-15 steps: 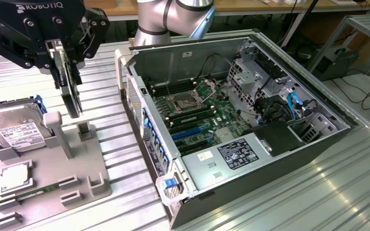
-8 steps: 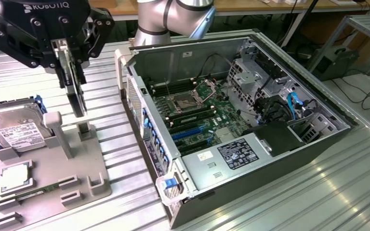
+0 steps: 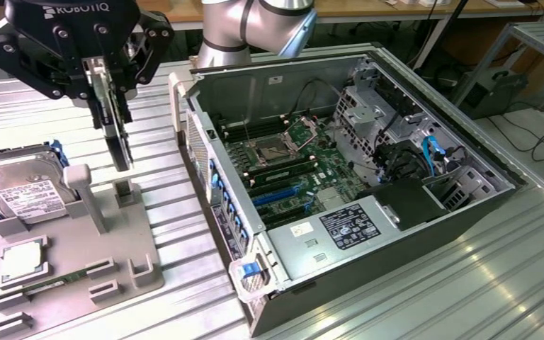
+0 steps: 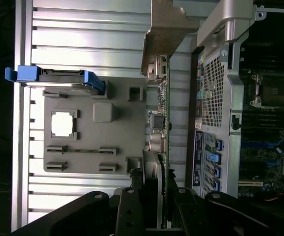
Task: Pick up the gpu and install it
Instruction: 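Pick up the gpu and move the gpu toward the slot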
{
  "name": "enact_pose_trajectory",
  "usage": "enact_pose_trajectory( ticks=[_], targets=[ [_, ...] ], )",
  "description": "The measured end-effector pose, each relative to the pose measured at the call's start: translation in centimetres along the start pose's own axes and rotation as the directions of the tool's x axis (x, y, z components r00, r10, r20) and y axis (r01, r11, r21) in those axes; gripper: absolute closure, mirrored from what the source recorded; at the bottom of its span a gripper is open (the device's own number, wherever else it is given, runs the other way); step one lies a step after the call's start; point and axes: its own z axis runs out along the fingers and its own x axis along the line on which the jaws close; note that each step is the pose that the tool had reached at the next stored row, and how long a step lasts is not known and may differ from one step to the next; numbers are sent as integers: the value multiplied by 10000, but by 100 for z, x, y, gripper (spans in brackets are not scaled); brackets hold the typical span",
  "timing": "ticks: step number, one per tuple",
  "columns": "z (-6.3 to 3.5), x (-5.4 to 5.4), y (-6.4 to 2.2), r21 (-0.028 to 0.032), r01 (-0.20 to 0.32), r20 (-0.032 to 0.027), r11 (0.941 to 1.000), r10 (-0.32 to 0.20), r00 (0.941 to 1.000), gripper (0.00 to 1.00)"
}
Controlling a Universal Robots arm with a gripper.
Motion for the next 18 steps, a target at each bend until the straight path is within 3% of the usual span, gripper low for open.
enact_pose_trajectory(
  ticks=[18],
  targets=[
    [6,-196,-9,1,-1,0,10000,1,10000,72]
  ],
)
